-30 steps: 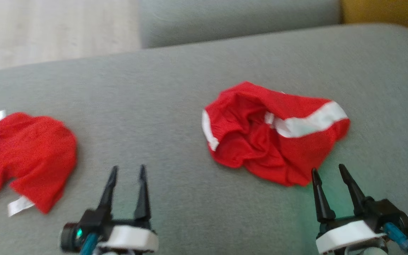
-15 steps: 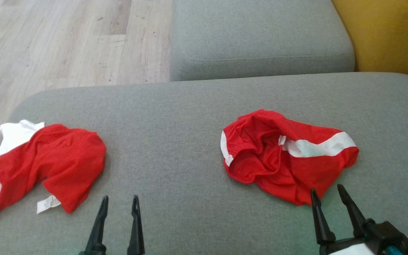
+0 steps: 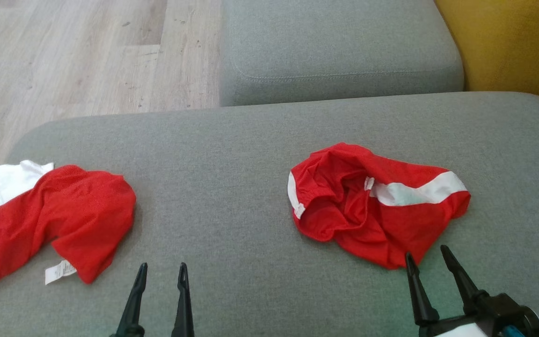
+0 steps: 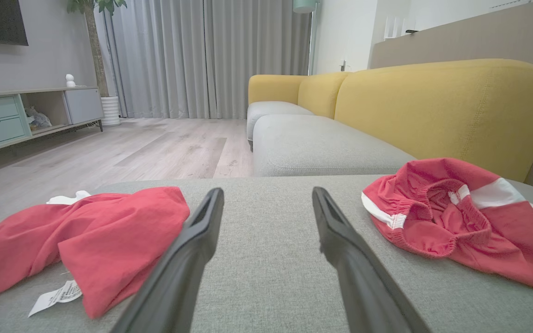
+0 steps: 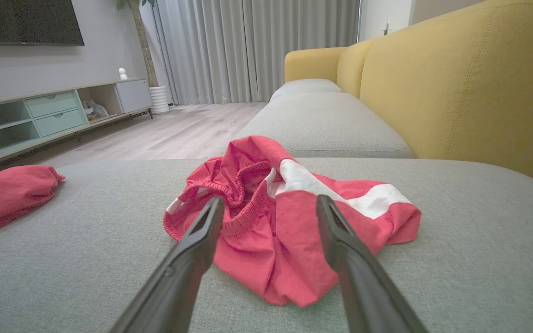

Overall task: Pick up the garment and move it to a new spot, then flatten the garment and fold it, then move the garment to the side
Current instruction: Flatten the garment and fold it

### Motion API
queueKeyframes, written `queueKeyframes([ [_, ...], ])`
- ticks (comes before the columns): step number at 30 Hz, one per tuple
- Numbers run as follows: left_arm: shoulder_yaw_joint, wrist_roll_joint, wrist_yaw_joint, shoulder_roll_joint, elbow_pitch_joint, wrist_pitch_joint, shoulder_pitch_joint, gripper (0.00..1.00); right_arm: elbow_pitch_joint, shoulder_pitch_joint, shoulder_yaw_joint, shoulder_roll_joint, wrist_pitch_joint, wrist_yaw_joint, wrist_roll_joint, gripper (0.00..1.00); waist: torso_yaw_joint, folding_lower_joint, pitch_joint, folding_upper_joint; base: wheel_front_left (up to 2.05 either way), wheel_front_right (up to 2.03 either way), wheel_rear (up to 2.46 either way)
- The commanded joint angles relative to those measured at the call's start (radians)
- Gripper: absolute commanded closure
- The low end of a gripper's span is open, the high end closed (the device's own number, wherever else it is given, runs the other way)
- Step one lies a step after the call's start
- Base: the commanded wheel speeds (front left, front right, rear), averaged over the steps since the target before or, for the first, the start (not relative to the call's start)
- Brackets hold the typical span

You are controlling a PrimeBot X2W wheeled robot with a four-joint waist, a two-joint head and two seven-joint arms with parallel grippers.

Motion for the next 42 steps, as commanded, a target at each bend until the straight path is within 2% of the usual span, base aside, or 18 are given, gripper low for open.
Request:
queueKeyframes([
  [1,0.024,-0.005,0.005,-0.009,-0.026,-0.009,-0.023,0.00,-0.026,-0.041,0.026,-0.006,-0.004,-0.001,-0.008,0.00,0.001,0.0000,0.001,0.0000,0.00,0.00,0.00],
  [12,0.009,-0.013,0.002,-0.009,-0.010,-0.009,-0.031,0.00,-0.014,-0.048,0.036,-0.006,-0.004,-0.001,-0.013,0.00,-0.002,0.0000,0.003,0.0000,0.00,0.00,0.00],
  [22,-0.039,-0.046,-0.028,-0.009,0.071,-0.009,-0.111,0.00,0.003,-0.057,0.043,-0.006,-0.004,-0.001,-0.034,0.00,-0.073,0.0000,0.020,0.0000,0.00,0.00,0.00],
  [27,-0.149,-0.054,-0.080,-0.009,0.181,-0.009,-0.221,0.00,0.007,-0.075,0.065,-0.006,-0.004,-0.001,-0.052,0.00,-0.145,0.0000,0.041,0.0000,0.00,0.00,0.00],
  [31,-0.244,-0.121,-0.100,-0.009,0.323,-0.009,-0.342,0.00,0.002,-0.099,0.084,-0.015,-0.004,-0.001,-0.055,0.00,-0.211,0.0000,0.069,0.0000,0.00,0.00,0.00],
  [36,-0.362,-0.222,-0.096,-0.009,0.436,0.032,-0.530,0.00,-0.005,-0.122,0.092,-0.021,-0.004,-0.001,-0.050,0.00,-0.275,0.0000,0.127,0.0000,0.00,0.00,0.00],
  [42,-0.465,-0.294,-0.059,-0.009,0.512,0.108,-0.738,0.00,-0.018,-0.161,0.080,-0.016,-0.004,-0.001,-0.045,0.00,-0.314,0.0000,0.225,0.0000,0.00,0.00,0.00],
])
